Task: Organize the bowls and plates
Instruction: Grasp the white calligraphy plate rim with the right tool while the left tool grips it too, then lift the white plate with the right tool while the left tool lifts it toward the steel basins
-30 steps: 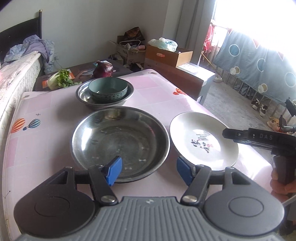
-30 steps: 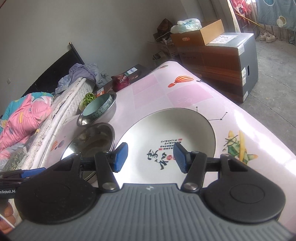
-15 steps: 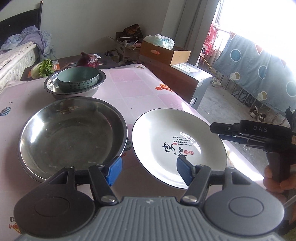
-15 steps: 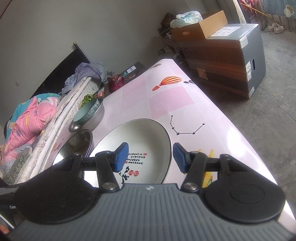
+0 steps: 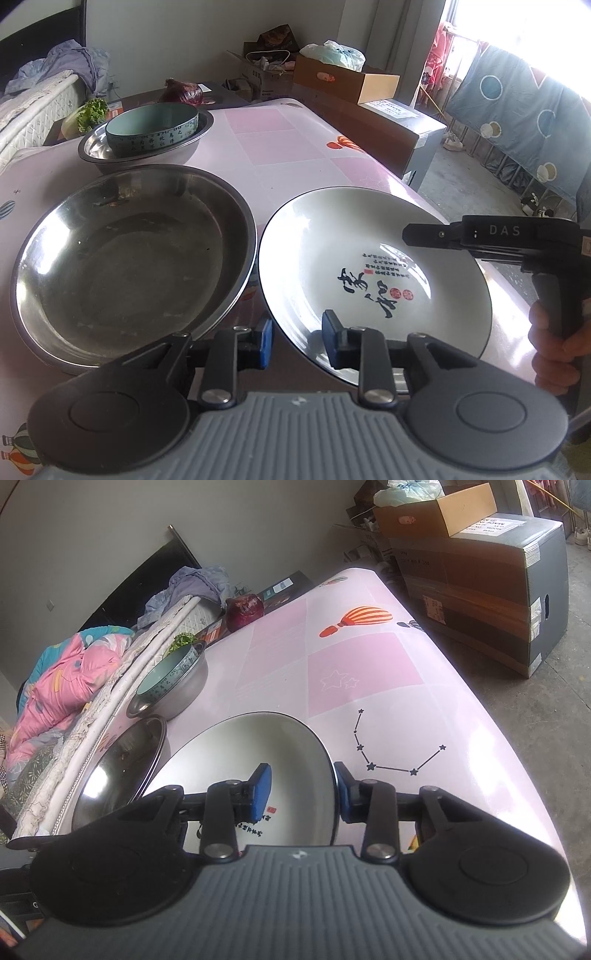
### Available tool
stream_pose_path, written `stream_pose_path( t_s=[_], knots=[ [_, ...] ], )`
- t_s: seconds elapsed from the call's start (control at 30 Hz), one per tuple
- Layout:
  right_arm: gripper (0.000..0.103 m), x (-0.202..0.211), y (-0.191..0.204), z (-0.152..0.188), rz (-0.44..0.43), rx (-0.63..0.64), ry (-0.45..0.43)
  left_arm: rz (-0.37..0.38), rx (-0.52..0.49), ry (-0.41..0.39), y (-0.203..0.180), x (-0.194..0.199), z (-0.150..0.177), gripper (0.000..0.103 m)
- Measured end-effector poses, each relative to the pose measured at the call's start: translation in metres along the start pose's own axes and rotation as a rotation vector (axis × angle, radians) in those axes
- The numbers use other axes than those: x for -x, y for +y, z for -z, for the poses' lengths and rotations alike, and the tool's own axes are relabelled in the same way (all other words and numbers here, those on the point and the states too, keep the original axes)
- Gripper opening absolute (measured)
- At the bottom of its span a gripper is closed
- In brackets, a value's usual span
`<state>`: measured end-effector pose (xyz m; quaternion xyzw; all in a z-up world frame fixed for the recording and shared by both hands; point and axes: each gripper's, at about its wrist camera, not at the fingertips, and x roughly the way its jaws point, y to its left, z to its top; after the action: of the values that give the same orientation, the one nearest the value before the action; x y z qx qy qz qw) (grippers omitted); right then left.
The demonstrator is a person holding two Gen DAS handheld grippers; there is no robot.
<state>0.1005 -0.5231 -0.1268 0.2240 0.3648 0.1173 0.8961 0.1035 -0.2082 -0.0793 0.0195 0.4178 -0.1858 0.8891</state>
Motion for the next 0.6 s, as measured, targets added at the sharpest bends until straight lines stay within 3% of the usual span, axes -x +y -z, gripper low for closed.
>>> stream_pose_path(
  t_s=[0.3,0.6],
  knots=[
    [0.033,0.021,0.013,0.024,0.019,-0.004,0.03,0.003,-0.019,0.042,0.001,0.011,0.006,0.029],
    [0.034,0.056,0.036,0.066,0.061,-0.009,0.041,0.031,-0.067,0.095,0.002,0.041,0.036,0.03]
  ],
)
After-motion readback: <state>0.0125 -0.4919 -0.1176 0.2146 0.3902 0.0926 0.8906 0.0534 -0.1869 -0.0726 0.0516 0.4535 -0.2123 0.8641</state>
